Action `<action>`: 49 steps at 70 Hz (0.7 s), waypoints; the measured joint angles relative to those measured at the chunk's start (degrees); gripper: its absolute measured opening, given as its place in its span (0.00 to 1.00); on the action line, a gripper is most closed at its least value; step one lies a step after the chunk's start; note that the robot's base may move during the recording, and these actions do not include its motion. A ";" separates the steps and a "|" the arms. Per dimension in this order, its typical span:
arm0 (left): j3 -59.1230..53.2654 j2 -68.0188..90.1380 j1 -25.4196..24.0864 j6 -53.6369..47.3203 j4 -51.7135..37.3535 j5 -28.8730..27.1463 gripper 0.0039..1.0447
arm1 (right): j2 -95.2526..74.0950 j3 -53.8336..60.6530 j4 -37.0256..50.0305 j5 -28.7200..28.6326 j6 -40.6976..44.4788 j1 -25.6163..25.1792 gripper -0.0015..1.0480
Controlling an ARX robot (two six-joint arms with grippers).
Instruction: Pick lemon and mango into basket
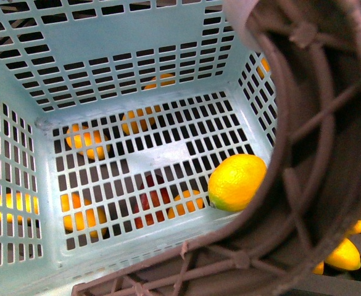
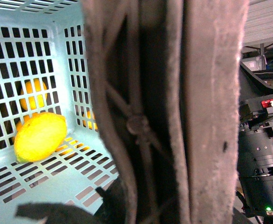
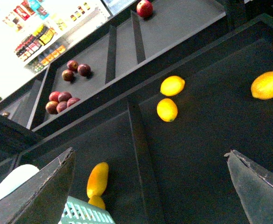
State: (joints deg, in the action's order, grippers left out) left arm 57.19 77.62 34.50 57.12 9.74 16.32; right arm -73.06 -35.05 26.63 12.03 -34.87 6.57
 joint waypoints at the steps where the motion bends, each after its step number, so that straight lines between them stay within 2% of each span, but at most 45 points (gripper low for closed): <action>1: 0.00 0.00 0.00 -0.02 0.00 -0.02 0.13 | -0.02 0.00 0.00 0.00 0.02 0.00 0.92; 49: 0.00 0.00 0.00 -0.02 0.00 0.02 0.13 | -0.02 0.00 0.00 0.00 0.00 0.00 0.92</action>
State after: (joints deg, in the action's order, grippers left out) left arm 57.19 77.62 34.50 57.10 9.74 16.34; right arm -73.08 -35.05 26.63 12.03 -34.87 6.57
